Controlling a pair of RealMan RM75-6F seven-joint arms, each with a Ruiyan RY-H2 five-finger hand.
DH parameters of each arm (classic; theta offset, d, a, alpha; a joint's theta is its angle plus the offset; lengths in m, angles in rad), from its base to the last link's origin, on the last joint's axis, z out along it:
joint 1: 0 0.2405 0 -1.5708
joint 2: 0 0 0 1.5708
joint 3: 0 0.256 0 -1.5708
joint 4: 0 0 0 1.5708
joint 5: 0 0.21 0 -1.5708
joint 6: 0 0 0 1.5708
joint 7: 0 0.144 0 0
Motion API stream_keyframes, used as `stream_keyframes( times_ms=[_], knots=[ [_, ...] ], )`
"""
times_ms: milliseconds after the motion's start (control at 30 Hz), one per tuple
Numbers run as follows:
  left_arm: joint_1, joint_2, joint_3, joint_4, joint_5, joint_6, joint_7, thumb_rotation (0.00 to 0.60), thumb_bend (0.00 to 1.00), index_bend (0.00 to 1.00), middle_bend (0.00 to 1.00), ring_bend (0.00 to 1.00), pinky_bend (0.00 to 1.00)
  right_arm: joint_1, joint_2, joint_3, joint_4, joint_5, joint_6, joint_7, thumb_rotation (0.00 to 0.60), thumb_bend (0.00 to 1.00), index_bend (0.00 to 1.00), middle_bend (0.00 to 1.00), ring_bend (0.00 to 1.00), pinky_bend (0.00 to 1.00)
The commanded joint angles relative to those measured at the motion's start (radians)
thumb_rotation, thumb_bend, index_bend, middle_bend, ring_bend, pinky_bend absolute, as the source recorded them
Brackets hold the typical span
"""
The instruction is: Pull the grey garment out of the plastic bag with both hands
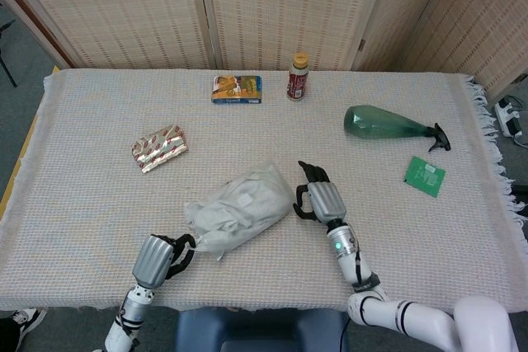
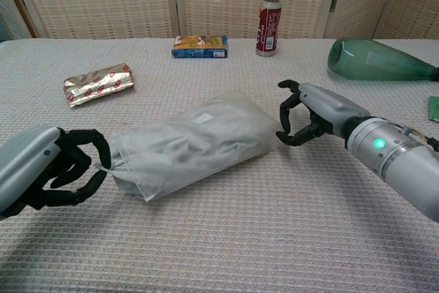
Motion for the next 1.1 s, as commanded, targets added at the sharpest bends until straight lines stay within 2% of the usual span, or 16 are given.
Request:
stream_keyframes(
  times_ms=[33, 233, 567, 1100],
  knots=[
    [0.000, 0.004, 0.000, 0.000, 0.001, 0.003, -0.001, 0.600, 0.55, 0.80, 1.00, 1.00, 1.00, -0.003, 0.013, 0.004, -0.011, 0.006, -0.002, 0.006, 0.600, 0.36, 0.66, 0.02, 0.00, 0.00],
    [-0.002, 0.018, -0.010, 0.006, -0.003, 0.013, -0.008, 0.598, 0.55, 0.80, 1.00, 1.00, 1.00, -0.017, 0.053, 0.005, -0.050, 0.018, -0.006, 0.020, 0.600, 0.36, 0.66, 0.02, 0.00, 0.00],
    [0.007, 0.112, -0.071, 0.063, -0.057, 0.051, -0.064, 0.600, 0.55, 0.80, 1.00, 1.00, 1.00, -0.050, 0.146, 0.007, -0.109, 0.033, 0.003, 0.049, 0.600, 0.36, 0.66, 0.02, 0.00, 0.00],
    [0.131, 0.278, -0.157, 0.172, -0.220, 0.087, -0.191, 0.599, 0.55, 0.80, 1.00, 1.00, 1.00, -0.137, 0.321, -0.009, -0.180, 0.011, 0.073, 0.105, 0.600, 0.36, 0.66, 0.02, 0.00, 0.00]
  ],
)
